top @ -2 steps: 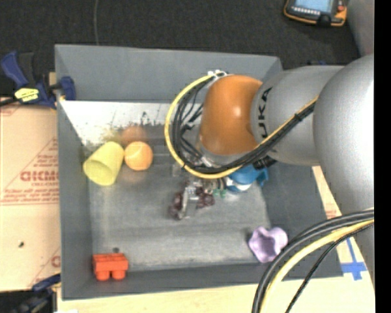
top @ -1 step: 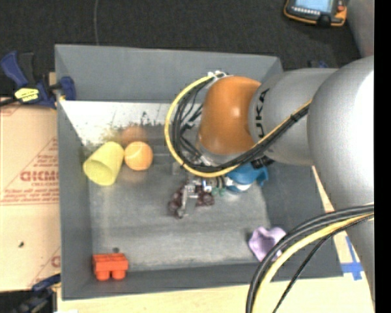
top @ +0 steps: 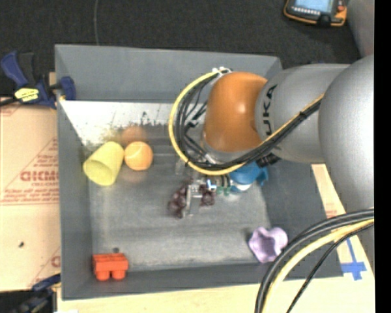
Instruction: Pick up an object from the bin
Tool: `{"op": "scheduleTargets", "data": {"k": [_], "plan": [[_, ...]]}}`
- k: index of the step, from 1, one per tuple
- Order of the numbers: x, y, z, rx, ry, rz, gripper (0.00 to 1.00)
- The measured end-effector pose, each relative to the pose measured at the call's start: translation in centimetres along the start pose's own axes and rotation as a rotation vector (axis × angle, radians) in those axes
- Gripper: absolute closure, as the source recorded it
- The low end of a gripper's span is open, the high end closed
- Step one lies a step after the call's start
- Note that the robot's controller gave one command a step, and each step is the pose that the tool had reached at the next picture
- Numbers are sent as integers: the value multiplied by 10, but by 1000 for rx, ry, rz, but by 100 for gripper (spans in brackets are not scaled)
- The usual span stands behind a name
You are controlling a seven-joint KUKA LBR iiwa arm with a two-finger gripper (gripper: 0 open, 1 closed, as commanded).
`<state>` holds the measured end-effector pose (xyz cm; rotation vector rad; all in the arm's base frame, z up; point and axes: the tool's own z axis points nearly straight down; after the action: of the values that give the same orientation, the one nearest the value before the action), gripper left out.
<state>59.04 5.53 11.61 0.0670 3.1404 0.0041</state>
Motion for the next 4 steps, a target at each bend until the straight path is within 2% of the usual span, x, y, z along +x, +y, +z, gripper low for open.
{"op": "scheduleTargets", "data": {"k": [1, 2, 3, 4], "plan": [[21, 23, 2, -1, -6, -22, 0], [-1, -14, -26, 1, -19, -15, 0], [31, 22, -43, -3, -3, -3, 100], [31, 22, -43, -3, -3, -3, 100]]}}
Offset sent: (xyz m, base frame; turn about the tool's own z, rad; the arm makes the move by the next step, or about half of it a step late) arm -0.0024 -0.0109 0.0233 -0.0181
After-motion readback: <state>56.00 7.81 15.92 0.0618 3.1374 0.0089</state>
